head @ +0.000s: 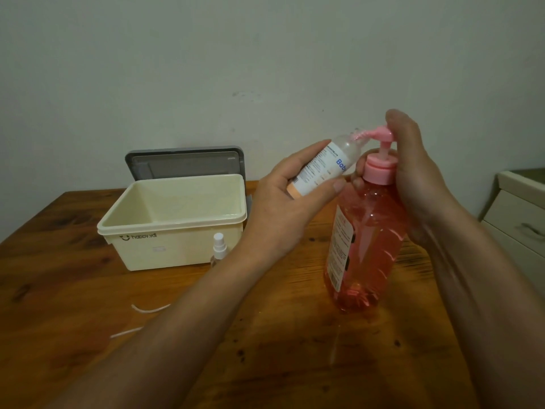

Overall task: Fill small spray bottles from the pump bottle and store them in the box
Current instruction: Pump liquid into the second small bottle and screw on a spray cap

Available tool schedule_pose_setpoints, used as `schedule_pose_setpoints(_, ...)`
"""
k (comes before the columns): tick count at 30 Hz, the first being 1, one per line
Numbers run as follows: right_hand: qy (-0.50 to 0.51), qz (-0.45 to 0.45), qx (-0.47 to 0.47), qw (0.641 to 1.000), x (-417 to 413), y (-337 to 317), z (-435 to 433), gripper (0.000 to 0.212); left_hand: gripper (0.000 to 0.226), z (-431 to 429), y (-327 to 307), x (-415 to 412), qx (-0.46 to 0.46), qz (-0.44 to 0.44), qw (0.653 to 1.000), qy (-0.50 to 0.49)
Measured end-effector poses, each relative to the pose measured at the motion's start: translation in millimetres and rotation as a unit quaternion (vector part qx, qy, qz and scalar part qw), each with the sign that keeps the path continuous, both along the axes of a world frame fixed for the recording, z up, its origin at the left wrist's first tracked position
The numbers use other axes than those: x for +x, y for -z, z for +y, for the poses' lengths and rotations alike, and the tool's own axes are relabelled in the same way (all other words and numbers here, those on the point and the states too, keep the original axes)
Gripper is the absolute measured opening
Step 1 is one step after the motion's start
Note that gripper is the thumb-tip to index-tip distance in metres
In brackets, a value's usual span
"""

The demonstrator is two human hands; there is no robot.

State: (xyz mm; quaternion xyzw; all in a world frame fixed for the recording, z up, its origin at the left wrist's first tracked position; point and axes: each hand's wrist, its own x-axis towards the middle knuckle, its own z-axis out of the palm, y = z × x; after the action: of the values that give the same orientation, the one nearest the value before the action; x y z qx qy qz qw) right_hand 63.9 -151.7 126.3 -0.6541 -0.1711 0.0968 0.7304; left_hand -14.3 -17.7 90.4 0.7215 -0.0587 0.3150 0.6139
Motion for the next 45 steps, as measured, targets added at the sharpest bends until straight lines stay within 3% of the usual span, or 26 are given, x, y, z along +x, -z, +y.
schedule_pose_setpoints(13,0.003,-0.003,-0.014,1.0,-2.8,-1.2,-0.4,0.06,0.047,0.9,-2.3,0.1,-0.001,-0.011,1.0,0.012)
schedule_pose_setpoints(23,-0.002,-0.018,-0.003,1.0,-0.6,-0.2,-0.1,0.048,0.044,2.2,-2.2,-2.1,0.017,0.0,1.0,0.013)
schedule_pose_setpoints(33,0.007,-0.036,-0.008,0.999,-0.2,0.3,1.4,0.05,0.034,4.0,0.4,-3.9,-0.058,0.0,0.998,0.026)
schedule_pose_setpoints(45,0.003,-0.037,-0.013,0.999,2.1,1.4,2.0,0.055,0.037,3.1,0.5,-4.3,-0.06,0.017,0.998,0.022)
